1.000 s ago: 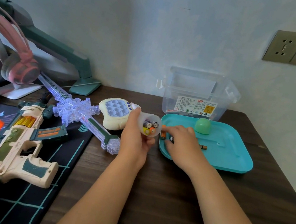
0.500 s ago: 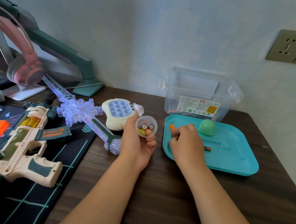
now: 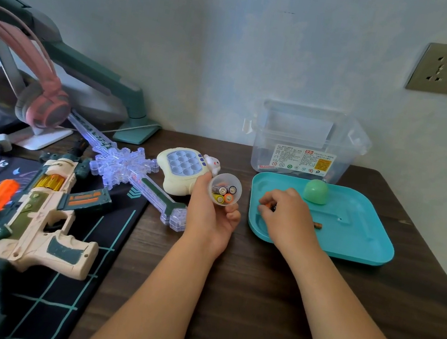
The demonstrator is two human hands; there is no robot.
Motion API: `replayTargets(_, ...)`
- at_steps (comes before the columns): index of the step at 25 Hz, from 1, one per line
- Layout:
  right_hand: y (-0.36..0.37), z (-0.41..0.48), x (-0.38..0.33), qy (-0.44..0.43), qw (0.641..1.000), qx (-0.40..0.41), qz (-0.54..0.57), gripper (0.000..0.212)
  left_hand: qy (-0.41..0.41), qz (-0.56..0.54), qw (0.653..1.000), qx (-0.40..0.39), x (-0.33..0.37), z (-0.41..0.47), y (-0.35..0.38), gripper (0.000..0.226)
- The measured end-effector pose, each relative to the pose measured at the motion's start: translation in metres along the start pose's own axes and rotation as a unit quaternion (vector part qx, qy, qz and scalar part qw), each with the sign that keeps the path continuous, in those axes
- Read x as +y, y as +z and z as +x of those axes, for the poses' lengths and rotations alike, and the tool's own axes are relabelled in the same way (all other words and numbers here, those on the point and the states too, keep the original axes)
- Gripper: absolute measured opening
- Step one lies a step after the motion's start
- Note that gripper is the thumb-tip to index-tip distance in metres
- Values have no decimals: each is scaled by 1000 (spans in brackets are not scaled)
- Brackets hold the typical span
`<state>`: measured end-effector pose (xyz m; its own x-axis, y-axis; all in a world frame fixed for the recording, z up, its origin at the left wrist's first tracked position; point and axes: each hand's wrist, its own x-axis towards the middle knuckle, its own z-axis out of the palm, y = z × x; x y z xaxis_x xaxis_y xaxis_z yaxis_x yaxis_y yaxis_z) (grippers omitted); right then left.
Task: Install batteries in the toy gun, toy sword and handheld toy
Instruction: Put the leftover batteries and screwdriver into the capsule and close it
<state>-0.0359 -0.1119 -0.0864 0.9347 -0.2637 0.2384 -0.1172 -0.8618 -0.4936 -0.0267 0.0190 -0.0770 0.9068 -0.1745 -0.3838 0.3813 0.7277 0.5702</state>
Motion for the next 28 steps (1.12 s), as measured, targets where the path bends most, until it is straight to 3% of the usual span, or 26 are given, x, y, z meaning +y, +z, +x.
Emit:
replayTargets(9, -7, -9, -5, -5, 1000, 13, 19, 18, 8, 1, 1000, -10, -1, 2, -1, 24)
replayTargets(11, -19, -13, -14, 25, 989, 22, 144, 12, 11, 3, 1000, -15, -2, 2, -2, 24)
replayTargets(13, -46, -16, -28, 59, 936, -18, 348, 7, 18, 6, 1000, -20, -1, 3, -2, 24)
replayTargets(14, -60, -19, -35, 56, 915, -55, 396, 9, 20, 9, 1000, -21, -1, 4, -2, 24)
replayTargets(17, -79, -27, -50, -8, 929, -124, 349, 10, 31, 25, 999, -27, -2, 4, 0, 25)
replayTargets(22, -62, -32, -64, -71, 961, -124, 236, 5, 54, 68, 996, -36, -9, 8, -2, 32)
replayTargets(24, -55, -33, -66, -88, 972, -83, 203, 7, 49, 59, 996, -35, -9, 10, -3, 34)
replayTargets(28, -52, -31, -66, -38, 951, -58, 303, 10, 34, 28, 998, -42, -7, 8, -3, 31)
